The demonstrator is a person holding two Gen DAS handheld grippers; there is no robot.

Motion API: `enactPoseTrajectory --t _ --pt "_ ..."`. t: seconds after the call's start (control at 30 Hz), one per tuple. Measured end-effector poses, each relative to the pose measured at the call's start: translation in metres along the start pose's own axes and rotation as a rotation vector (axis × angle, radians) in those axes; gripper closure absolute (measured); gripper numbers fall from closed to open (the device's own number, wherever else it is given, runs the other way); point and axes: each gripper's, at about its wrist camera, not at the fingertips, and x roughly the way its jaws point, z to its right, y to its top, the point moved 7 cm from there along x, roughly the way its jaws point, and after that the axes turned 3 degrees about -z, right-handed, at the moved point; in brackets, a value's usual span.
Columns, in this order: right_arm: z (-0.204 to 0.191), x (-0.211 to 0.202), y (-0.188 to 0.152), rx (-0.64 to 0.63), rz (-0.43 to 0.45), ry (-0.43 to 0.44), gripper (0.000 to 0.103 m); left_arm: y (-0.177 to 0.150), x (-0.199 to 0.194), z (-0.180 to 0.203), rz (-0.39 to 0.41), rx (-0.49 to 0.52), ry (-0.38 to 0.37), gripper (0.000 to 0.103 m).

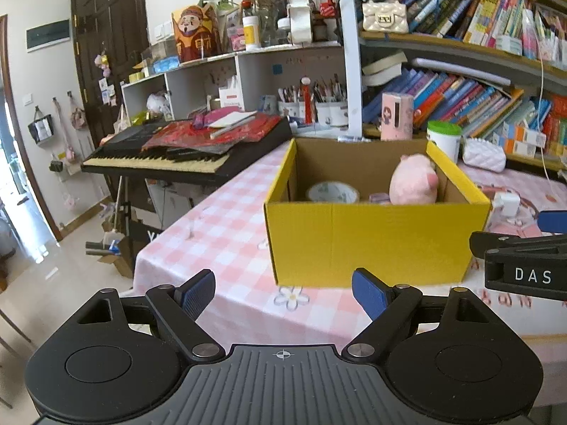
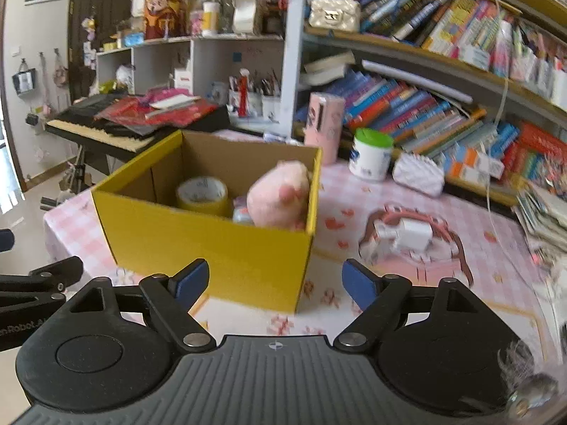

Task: Organize objects
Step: 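Move both open grippers toward the white charger plug and staple box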

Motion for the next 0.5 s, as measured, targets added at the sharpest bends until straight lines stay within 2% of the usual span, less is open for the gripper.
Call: enactPoseTrajectory --t 0.1,0.27,0.5 --pt "-0.001 -0.003 -0.014 0.013 -0.036 -0.028 0.019 -0.011 -0.005 -0.003 -0.022 0.001 0.011 0.01" --pt "-0.006 -0.009 -0.035 0.012 -0.08 -0.069 0.013 -0.027 -0.012 -0.006 -0.055 0.01 0.013 0.01" --pt "-0.016 -0.019 -0.056 -0.005 -0.11 -0.079 0.009 -0.046 -0.021 -0.006 -0.085 0.043 0.009 0.009"
